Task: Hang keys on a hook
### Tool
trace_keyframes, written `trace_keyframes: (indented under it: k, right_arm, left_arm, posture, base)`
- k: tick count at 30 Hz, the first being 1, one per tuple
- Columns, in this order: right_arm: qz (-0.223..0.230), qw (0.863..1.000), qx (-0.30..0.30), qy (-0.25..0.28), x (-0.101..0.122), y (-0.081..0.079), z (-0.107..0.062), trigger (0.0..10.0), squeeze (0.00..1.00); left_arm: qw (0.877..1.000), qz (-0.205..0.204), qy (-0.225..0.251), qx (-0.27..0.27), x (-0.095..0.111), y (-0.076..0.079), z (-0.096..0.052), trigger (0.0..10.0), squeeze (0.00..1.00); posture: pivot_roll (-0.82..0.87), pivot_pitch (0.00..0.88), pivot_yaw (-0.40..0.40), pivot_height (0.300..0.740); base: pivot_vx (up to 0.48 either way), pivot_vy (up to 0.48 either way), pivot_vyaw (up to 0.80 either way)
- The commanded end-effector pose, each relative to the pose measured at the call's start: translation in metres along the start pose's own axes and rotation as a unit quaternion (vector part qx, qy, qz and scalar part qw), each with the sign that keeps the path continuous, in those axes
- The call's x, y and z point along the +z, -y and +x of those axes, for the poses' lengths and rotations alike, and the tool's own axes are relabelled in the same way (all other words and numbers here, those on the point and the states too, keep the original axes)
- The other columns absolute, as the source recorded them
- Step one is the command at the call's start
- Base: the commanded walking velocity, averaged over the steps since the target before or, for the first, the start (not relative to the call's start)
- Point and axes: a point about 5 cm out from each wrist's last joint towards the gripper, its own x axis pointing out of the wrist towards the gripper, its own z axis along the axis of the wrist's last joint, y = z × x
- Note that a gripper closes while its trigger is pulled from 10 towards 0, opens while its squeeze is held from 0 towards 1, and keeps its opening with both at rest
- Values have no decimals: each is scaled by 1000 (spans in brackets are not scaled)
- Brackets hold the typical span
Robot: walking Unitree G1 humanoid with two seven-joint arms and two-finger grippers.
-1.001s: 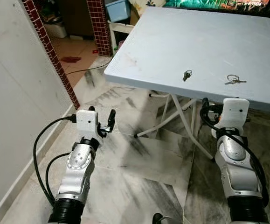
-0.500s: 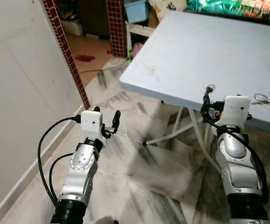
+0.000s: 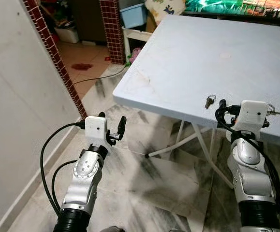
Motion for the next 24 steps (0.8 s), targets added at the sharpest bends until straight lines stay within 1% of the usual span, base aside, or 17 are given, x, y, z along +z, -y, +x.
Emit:
trace_keyframes:
  k: [1, 7, 12, 15, 16, 20, 24]
  right_arm:
    - [-1, 1000, -8, -6, -2, 5, 0, 10000, 0]
    - [3, 1000, -1, -6, -1, 4, 1, 10000, 0]
    - [14, 1000, 13, -5, 0, -1, 2, 10000, 0]
    - [22, 999, 26, -7, 0, -8, 2, 10000, 0]
    - [22, 999, 26, -7, 0, -8, 2, 10000, 0]
    - [29, 999, 28, -4, 3, -12, 6, 10000, 0]
    - [43, 999, 27, -6, 7, -12, 17, 10000, 0]
  left_arm:
    - [1000, 1, -3, 3, 0, -1, -1, 10000, 0]
    - [1000, 1, -2, 2, 0, 0, -1, 10000, 0]
    - [1000, 2, -3, 4, 0, -1, -2, 10000, 0]
    - [1000, 4, -4, 7, 1, -2, -3, 10000, 0]
    - [1000, 4, -4, 7, 1, -2, -3, 10000, 0]
    - [1000, 6, -4, 9, 2, -4, -4, 10000, 0]
    - [1000, 9, -6, 8, 2, -6, -9, 10000, 0]
  posture:
    - [-60, 145, 52, 740]
    - [-57, 148, 50, 740]
    - [-53, 149, 50, 740]
    - [-42, 154, 54, 740]
    - [-42, 154, 54, 740]
    - [-32, 162, 60, 740]
    - [-19, 178, 69, 740]
  base:
    - [0, 0, -788]
    - [0, 0, -800]
    - [0, 0, 0]
    - [0, 0, 0]
    - [0, 0, 0]
    - [0, 0, 0]
    - [0, 0, 0]
